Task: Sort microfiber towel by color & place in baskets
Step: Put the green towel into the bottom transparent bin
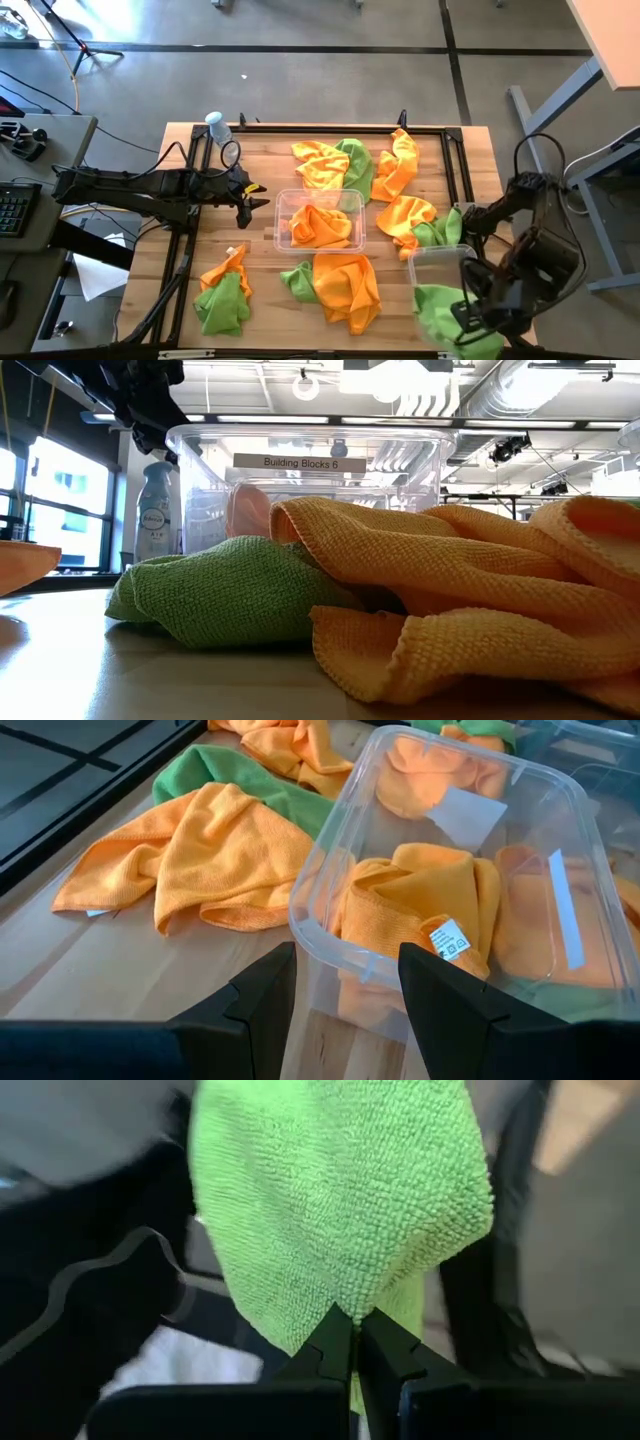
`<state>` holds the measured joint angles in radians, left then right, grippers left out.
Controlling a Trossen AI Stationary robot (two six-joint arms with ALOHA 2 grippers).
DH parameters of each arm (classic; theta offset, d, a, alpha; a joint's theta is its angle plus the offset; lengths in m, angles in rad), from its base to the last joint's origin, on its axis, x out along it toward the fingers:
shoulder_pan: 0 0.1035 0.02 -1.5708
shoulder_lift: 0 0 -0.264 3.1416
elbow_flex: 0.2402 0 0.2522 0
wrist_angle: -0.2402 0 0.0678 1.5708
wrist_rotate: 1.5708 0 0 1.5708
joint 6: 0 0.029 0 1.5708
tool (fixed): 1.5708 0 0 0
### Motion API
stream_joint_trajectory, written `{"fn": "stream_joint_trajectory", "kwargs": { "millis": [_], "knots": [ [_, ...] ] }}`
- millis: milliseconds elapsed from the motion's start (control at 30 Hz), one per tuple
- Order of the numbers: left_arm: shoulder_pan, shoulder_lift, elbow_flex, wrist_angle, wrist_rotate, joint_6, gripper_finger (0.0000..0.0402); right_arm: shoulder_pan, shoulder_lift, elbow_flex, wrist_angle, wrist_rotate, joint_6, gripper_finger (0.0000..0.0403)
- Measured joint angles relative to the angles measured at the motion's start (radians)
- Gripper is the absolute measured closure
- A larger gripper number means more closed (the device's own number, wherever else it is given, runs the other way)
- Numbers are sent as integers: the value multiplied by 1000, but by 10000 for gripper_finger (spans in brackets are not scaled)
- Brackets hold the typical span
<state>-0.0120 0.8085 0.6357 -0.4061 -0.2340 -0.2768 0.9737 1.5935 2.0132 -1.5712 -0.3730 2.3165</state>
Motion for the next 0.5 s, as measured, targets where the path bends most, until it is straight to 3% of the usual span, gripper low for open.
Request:
{"fn": "stream_joint_trajectory", "kwargs": {
  "millis": [133,367,433,500],
  "knots": [
    [0,0,0,0,0,-1,234,4,5,0,0,-7,5,403],
    [0,0,0,0,0,-7,234,-3,3,-16,5,372,-108,403],
    [0,0,0,1,0,-7,234,-22,3,-61,0,410,-164,403],
    [0,0,0,1,0,-7,234,-38,3,-126,2,381,-225,403]
  ]
}}
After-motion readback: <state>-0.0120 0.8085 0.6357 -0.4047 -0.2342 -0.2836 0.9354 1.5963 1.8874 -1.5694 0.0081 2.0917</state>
